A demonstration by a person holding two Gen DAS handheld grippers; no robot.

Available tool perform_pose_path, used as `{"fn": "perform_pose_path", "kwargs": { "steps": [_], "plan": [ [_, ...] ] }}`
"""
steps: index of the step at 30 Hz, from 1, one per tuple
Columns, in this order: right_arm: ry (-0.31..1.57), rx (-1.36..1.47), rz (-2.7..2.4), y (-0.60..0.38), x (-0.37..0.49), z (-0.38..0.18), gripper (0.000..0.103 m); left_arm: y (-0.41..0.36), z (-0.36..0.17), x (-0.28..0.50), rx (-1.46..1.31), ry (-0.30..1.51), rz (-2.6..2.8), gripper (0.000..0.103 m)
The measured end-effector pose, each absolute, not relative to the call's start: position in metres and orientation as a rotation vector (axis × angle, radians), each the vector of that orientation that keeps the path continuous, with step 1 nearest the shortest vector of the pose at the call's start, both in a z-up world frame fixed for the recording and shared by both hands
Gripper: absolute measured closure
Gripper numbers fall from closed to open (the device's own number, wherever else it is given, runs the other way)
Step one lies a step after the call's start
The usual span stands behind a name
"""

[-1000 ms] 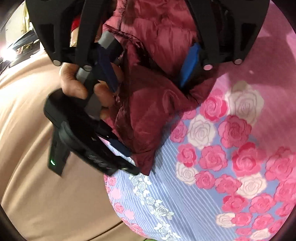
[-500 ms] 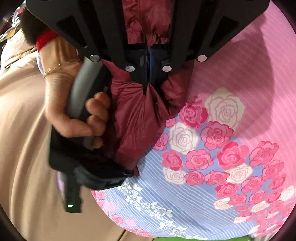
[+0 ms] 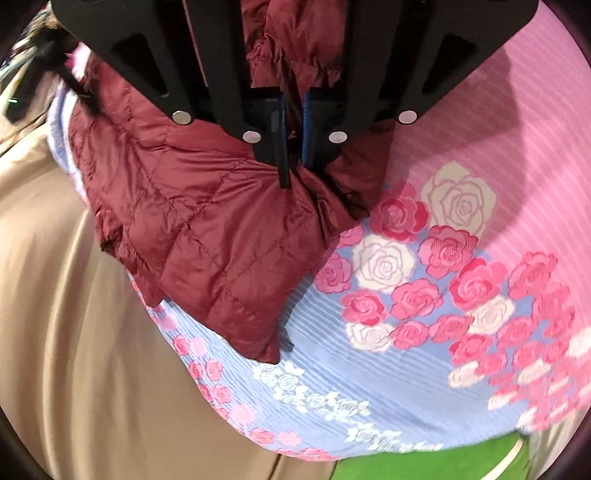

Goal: Fold large clothes

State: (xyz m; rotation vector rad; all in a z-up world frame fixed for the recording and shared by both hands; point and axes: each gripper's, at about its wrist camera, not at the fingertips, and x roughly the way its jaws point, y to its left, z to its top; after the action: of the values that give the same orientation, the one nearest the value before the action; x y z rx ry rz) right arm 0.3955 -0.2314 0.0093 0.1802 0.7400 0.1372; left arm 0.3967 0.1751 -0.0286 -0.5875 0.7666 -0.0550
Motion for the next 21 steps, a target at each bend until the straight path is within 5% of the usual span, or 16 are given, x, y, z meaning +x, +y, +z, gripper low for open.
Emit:
{"fn": "perform_pose_path", "kwargs": {
  "steps": [3,7,8,9,10,16,21],
  "plan": [
    [0.696,0.215,0.053,-0.269,0.358,0.017,0.051,0.171,-0.027,0.403,-0.558,0.754,-0.055,0.088],
    [0.762,0.244,0.093,-0.274,0.351,-0.002,0.051,0.164,-0.021,0.395,-0.527,0.729,-0.061,0.073],
    [0.788,0.239,0.115,-0.268,0.354,-0.009,0.058,0.163,-0.020,0.394,-0.514,0.724,-0.055,0.073],
    [0.810,0.222,0.122,-0.270,0.362,-0.014,0.082,0.161,-0.019,0.392,-0.501,0.719,-0.052,0.071],
    [0.816,0.189,0.102,-0.262,0.370,-0.013,0.095,0.160,-0.017,0.390,-0.490,0.715,-0.050,0.070],
    [0.510,0.200,0.040,-0.272,0.373,0.068,0.100,0.164,-0.018,0.391,-0.475,0.716,-0.025,0.070],
    [0.768,0.179,-0.030,-0.291,0.426,0.003,0.094,0.157,-0.019,0.400,-0.403,0.751,-0.002,0.069]
  ]
}}
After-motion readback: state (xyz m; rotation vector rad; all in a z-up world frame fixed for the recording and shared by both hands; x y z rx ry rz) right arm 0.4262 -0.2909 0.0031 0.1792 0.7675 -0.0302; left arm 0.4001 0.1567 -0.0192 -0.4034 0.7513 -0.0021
